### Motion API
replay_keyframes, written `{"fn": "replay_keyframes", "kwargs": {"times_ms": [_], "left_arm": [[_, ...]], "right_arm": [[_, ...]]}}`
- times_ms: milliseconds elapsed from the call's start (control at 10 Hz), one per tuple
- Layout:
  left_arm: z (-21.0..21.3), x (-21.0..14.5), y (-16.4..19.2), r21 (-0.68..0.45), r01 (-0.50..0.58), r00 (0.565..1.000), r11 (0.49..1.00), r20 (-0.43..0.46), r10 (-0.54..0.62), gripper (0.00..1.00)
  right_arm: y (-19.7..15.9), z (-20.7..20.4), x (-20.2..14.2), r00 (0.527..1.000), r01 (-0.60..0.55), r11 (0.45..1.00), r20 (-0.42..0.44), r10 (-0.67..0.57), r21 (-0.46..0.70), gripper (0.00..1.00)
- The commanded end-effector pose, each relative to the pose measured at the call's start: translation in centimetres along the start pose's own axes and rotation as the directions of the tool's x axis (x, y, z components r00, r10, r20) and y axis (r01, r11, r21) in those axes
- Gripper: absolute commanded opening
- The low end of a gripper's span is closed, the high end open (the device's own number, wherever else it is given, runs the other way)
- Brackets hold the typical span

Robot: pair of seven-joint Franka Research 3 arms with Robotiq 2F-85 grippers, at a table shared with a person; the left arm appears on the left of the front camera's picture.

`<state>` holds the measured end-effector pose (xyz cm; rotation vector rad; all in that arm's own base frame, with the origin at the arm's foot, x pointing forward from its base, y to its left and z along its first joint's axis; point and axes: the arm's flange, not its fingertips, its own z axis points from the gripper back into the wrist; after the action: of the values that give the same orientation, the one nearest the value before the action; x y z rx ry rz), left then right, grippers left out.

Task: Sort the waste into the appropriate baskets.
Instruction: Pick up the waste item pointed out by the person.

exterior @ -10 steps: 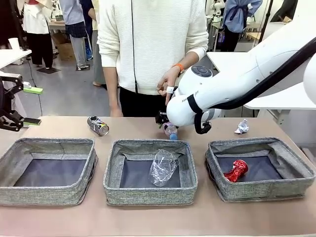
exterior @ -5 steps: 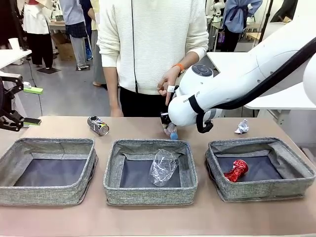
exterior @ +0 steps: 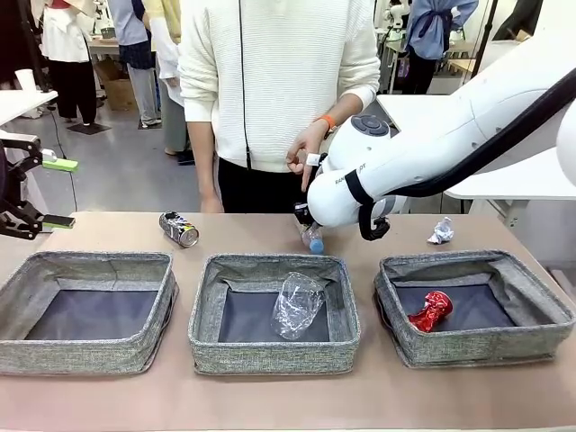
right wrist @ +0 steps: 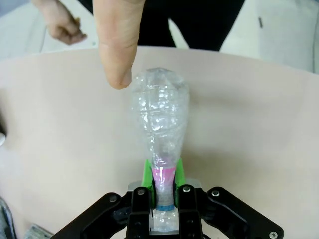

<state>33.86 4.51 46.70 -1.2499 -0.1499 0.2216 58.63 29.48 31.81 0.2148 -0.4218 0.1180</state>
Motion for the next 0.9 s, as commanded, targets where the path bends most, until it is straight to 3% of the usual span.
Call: {"fn": "replay_keyframes", "kwargs": {"times_ms": [0, 200, 300, 400, 500, 800], "left_arm": [[0.3, -0.1, 0.1, 0.002, 0.02, 1.0, 1.0, -0.012, -0.02, 1.0], [0.3, -0.1, 0.1, 0.002, 0.02, 1.0, 1.0, -0.012, -0.02, 1.0], [0.3, -0.1, 0.1, 0.002, 0.02, 1.0, 1.0, -0.012, -0.02, 1.0], [0.3, -0.1, 0.1, 0.002, 0.02, 1.0, 1.0, -0.012, -0.02, 1.0], [0.3, -0.1, 0.1, 0.002, 0.02, 1.0, 1.0, -0.012, -0.02, 1.0], [0.3, -0.1, 0.1, 0.002, 0.02, 1.0, 1.0, -0.012, -0.02, 1.0]], "right_arm": [[-0.8, 0.4, -0.5, 0.998, 0.048, 0.998, -0.031, -0.049, -0.039, 0.0], [-4.1, 5.3, -1.2, 0.983, 0.162, 0.975, -0.064, -0.173, -0.15, 0.0], [-6.2, 10.6, -2.5, 0.948, 0.311, 0.924, 0.005, -0.318, -0.222, 0.0], [-6.6, 16.4, -4.5, 0.914, 0.405, 0.902, 0.058, -0.401, -0.15, 0.0], [-5.7, 21.7, -6.3, 0.914, 0.401, 0.906, 0.125, -0.386, -0.138, 0.0], [0.4, 29.7, -8.7, 0.942, 0.333, 0.923, 0.03, -0.334, -0.192, 0.0]]}}
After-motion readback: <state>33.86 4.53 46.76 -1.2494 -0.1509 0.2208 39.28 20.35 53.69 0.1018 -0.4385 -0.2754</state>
